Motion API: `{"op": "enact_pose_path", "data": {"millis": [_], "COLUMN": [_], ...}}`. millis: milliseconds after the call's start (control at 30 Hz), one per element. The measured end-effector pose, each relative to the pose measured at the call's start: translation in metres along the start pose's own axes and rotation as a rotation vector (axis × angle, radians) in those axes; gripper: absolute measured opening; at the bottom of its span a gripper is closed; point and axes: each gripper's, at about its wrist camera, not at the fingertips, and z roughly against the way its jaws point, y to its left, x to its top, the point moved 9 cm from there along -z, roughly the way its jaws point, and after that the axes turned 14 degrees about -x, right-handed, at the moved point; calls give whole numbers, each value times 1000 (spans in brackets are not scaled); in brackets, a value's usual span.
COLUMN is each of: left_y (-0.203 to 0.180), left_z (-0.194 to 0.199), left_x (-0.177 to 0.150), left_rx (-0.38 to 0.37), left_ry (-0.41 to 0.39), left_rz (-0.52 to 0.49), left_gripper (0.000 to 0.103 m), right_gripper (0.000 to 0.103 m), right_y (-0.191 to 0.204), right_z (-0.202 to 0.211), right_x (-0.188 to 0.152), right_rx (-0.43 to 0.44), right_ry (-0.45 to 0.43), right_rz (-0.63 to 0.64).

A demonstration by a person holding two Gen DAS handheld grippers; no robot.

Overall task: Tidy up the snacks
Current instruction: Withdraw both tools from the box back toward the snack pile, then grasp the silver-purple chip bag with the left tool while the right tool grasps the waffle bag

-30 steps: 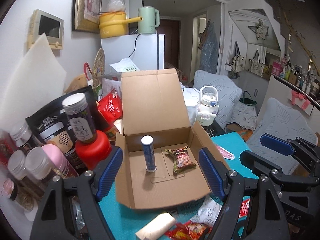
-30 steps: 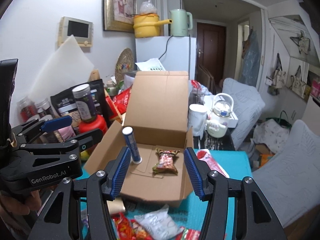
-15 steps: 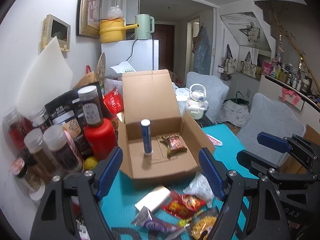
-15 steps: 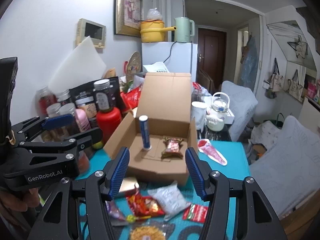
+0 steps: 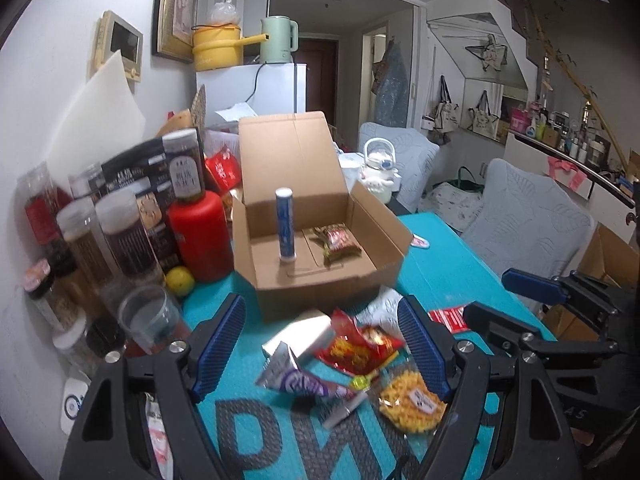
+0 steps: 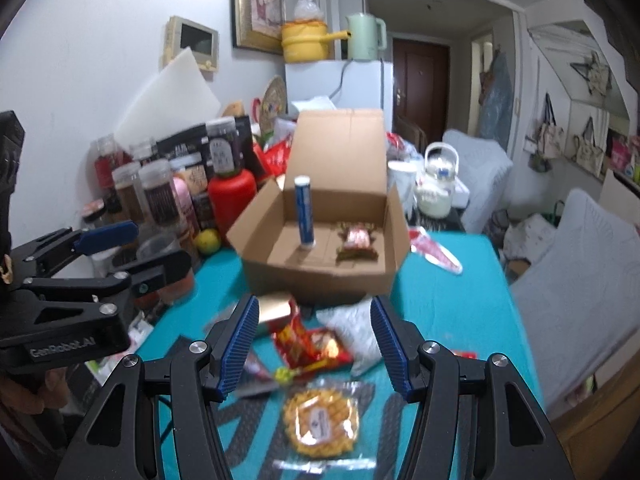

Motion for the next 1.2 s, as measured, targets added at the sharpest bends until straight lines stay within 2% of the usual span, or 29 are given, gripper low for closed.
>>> {"op": "enact_pose_path", "data": {"millis": [233, 333, 500, 567, 600, 767, 900, 1033, 1200], "left_y": [0, 4, 10, 11, 11, 12, 15, 22, 33], "left_z": [-5, -6, -10, -12, -13, -24, -38, -53, -75], "left_x": [-32, -44, -63, -70, -75, -92, -108, -118, -127], "left_rx": [-27, -59, -36, -39, -35, -9, -29, -21, -54], "left_ry": [59, 70, 109, 119, 123, 146, 164, 198, 239], "left_rz": [22, 68, 91, 100, 101, 94, 134, 156, 240], "left_gripper": [78, 78, 78, 78, 78, 78, 78, 78, 78], "right_gripper": [59, 71, 72, 86, 89, 89, 90, 102, 103], "right_y": [5, 7, 9, 11, 12, 16, 14, 10, 11], "right_z": [-3, -6, -11, -14, -15, -31, -52, -69, -89], "right_x": [-36, -50, -73, -80, -83, -105, -127, -140, -147], "right_rx": [-11, -15, -18, -11, -7, -3, 4, -14, -11], "right_ry": [56, 76, 115, 114, 113, 167, 246, 294, 348], "right_rz": [-2, -1, -11, -15, -19, -21, -38, -51, -38]}}
